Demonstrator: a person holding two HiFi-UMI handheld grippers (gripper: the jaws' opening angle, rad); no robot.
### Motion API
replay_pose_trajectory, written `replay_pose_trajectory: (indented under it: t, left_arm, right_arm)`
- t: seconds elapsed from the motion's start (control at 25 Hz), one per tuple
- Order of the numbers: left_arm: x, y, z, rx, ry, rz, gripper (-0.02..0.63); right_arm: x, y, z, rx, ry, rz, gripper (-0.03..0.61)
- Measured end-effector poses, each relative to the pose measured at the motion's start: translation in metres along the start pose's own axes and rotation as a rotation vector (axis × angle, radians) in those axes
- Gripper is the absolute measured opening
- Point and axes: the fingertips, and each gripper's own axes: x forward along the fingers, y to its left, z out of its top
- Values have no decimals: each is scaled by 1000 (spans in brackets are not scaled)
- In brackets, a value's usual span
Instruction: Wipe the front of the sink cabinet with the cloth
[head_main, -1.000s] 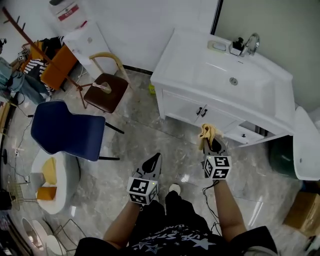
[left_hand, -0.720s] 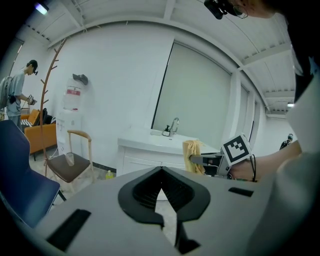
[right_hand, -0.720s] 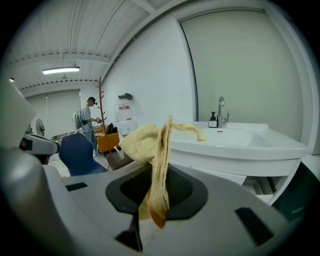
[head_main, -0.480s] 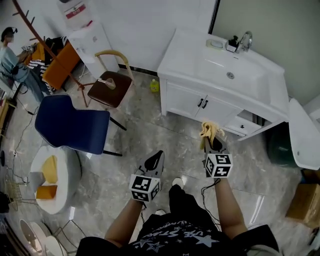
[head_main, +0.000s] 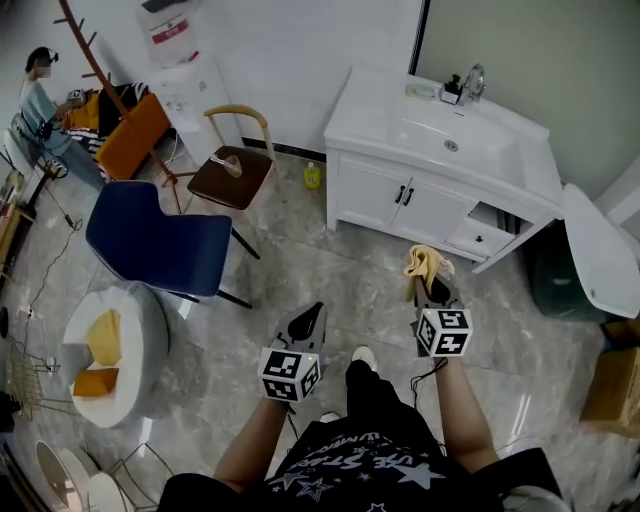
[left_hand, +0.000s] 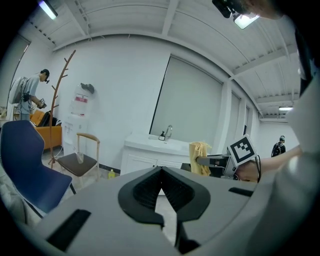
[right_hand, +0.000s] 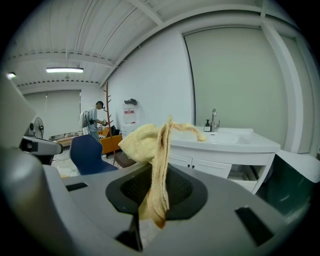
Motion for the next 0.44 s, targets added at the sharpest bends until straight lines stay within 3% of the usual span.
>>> replay_pose_trajectory:
  t: [0.44]
  left_arm:
    - [-98, -12, -30, -3, -6, 22, 14]
  right_arm:
    - [-81, 58, -29, 4, -13, 27, 81]
